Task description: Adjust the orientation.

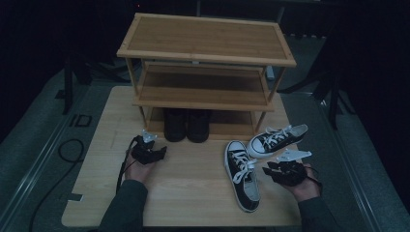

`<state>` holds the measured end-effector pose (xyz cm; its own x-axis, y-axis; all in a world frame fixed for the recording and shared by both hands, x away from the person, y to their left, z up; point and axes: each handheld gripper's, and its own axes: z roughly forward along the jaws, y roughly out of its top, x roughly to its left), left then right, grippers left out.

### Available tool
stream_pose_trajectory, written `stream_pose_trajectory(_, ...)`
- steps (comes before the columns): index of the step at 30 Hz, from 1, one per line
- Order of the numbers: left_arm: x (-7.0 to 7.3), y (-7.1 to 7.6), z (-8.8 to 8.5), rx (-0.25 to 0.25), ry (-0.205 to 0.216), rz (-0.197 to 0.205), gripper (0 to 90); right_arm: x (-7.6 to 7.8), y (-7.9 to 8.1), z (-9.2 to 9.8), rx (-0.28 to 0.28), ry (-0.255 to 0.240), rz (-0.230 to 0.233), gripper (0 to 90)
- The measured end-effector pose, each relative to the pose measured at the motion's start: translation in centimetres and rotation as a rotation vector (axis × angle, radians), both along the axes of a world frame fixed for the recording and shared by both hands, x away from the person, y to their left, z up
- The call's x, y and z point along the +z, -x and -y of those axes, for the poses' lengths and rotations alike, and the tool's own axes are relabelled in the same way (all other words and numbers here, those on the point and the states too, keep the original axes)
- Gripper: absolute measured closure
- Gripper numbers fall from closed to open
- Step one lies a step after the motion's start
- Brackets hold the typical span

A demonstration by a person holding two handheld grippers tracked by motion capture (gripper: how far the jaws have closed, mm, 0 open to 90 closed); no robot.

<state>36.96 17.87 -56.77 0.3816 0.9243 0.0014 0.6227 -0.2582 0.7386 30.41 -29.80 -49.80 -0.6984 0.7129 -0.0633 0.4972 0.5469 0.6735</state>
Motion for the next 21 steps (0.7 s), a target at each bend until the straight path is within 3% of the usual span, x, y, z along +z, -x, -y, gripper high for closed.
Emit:
stream_pose_trajectory(12, 0.0, 0.0, 0.0, 0.005, 0.004, -0.001, 36.8, 2.0, 1.9, -2.2, 0.078, -0.008, 0.004, 62.2)
stream_pose_trajectory(17, 0.0, 0.0, 0.0, 0.008, 0.003, -0.001, 36.2, 1.5, 1.7, -3.3, 0.097, -0.003, -0.033, 57.3)
stream_pose_trajectory(21, 0.0, 0.0, 0.1, 0.009, 0.003, -0.002, 36.2, 0.6, 1.3, -4.1, 0.092, 0.052, -0.049, 53.8)
